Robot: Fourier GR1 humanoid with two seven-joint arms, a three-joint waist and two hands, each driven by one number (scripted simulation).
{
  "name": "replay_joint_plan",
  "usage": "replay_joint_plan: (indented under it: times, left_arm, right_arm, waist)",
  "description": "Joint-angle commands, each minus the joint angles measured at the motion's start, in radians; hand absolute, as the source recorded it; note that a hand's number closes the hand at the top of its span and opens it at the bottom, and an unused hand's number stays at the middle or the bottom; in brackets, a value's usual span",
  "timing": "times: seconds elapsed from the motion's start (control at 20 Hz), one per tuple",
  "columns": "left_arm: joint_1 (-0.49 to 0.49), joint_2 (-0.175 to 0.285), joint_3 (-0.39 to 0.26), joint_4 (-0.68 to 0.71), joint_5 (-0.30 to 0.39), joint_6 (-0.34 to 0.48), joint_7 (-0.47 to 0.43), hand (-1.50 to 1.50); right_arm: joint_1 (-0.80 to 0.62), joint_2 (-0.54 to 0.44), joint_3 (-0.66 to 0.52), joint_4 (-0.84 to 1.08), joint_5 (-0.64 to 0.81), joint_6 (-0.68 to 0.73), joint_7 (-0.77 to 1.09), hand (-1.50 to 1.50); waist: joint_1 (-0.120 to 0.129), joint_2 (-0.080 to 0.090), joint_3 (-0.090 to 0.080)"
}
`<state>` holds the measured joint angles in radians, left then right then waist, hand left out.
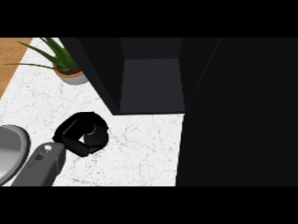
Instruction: Pick up the wine, place it into the cabinet and close the cabinet
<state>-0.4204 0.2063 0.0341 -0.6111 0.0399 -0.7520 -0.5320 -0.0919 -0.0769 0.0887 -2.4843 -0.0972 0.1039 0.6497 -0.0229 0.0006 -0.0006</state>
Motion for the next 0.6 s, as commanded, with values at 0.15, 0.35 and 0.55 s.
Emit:
replay_joint_plan:
  times: [0.15, 0.35, 0.55]
  left_arm:
    - [0.043, -0.018, -0.14, -0.08, -0.152, 0.002, -0.282, 1.5]
    - [0.106, 0.061, -0.079, -0.089, -0.086, 0.033, -0.323, 1.5]
    - [0.182, 0.008, 0.099, -0.143, 0.049, 0.357, -0.207, 1.5]
  right_arm:
    - [-0.051, 0.005, -0.018, -0.059, -0.053, -0.024, 0.055, -1.5]
    - [0.025, 0.01, 0.003, -0.116, -0.052, -0.008, 0.05, -1.5]
    - [0.012, 0.01, -0.018, -0.07, -0.045, -0.009, 0.037, -1.5]
  waist:
    - [0.005, 0.002, -0.002]
    - [0.014, -0.001, 0.0]
    - [0.042, -0.01, 0.002]
